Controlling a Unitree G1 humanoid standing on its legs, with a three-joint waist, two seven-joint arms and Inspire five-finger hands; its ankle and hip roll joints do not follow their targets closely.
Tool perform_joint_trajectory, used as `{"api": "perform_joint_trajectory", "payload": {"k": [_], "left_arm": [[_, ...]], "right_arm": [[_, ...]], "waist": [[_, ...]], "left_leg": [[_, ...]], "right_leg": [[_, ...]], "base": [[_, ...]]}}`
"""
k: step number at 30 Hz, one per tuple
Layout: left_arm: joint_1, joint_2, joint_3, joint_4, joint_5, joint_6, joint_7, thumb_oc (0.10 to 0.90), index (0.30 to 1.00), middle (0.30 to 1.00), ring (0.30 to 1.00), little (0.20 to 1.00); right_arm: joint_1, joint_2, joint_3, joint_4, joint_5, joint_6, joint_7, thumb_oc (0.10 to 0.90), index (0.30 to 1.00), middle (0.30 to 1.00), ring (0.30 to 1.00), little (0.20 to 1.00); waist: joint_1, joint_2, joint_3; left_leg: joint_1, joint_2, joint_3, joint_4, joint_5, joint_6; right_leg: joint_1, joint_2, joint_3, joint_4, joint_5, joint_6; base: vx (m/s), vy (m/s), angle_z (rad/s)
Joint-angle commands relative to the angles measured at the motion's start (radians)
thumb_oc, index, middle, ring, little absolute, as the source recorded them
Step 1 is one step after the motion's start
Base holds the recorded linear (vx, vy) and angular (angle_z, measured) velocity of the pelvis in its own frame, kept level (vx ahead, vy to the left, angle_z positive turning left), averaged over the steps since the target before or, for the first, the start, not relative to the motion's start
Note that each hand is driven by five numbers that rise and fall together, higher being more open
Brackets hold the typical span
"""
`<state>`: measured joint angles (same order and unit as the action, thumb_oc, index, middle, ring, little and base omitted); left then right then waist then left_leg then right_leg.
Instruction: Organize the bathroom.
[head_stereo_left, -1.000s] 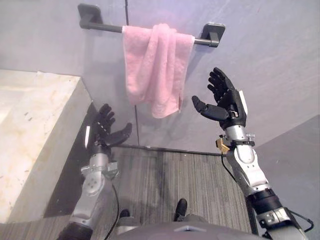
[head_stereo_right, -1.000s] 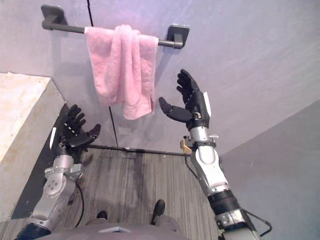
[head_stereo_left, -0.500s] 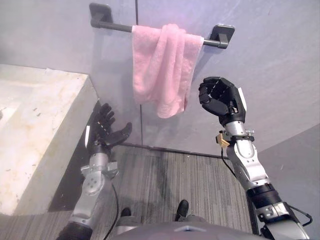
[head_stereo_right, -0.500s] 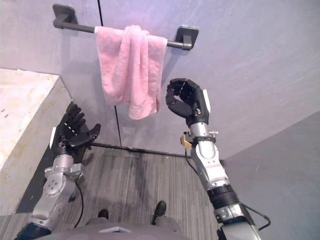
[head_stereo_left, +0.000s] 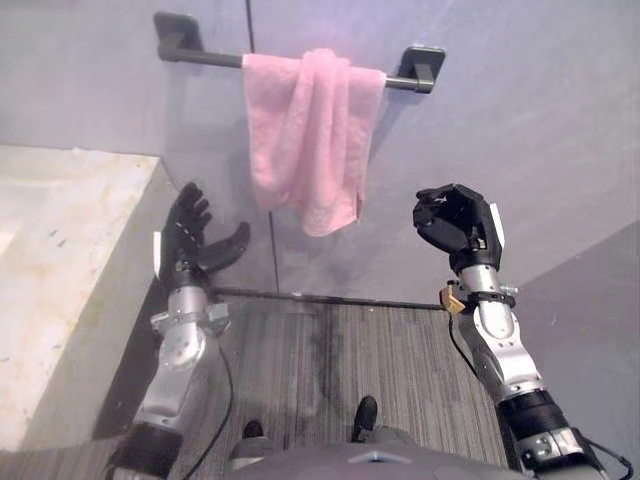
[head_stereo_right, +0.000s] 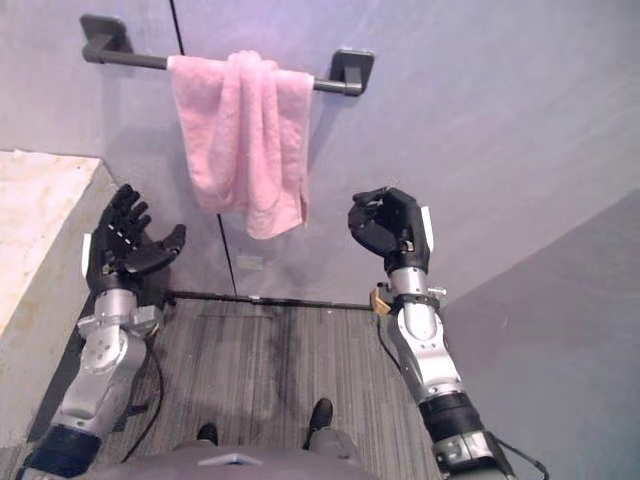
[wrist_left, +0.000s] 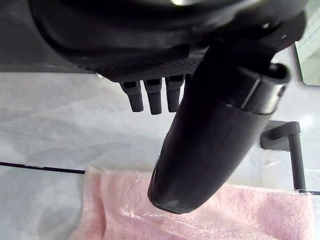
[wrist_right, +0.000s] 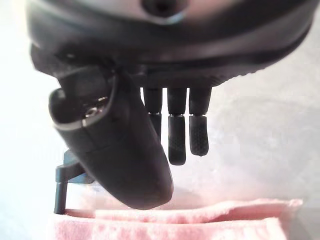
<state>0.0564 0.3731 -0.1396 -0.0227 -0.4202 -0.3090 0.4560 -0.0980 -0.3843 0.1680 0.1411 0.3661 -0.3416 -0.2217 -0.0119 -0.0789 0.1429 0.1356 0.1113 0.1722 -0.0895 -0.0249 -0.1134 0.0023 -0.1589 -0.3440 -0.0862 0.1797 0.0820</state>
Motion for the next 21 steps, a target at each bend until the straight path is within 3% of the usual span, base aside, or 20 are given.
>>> {"api": "perform_joint_trajectory", "payload": {"k": [1,21], "left_arm": [[-0.143,0.011,-0.017,-0.024,0.076,-0.096,-0.012,0.8,0.9,0.9,0.9,0.9],[-0.116,0.014,-0.043,-0.023,0.046,-0.056,-0.057,0.8,0.9,0.9,0.9,0.9]], "right_arm": [[-0.106,-0.053,-0.059,-0.083,0.004,-0.108,0.086,0.8,0.9,0.9,0.9,0.9],[-0.354,-0.12,-0.029,-0.036,0.05,0.034,0.157,0.8,0.9,0.9,0.9,0.9]], "waist": [[0.007,0.03,-0.054],[0.072,0.007,-0.054]], "left_leg": [[0.008,-0.089,0.087,0.004,-0.061,0.082],[0.003,-0.09,0.064,0.009,-0.066,0.078]], "right_leg": [[0.046,-0.027,-0.009,0.053,-0.135,0.149],[0.058,-0.028,-0.057,0.068,-0.142,0.142]], "base": [[0.02,0.003,-0.15],[0.01,-0.006,0.01]]}}
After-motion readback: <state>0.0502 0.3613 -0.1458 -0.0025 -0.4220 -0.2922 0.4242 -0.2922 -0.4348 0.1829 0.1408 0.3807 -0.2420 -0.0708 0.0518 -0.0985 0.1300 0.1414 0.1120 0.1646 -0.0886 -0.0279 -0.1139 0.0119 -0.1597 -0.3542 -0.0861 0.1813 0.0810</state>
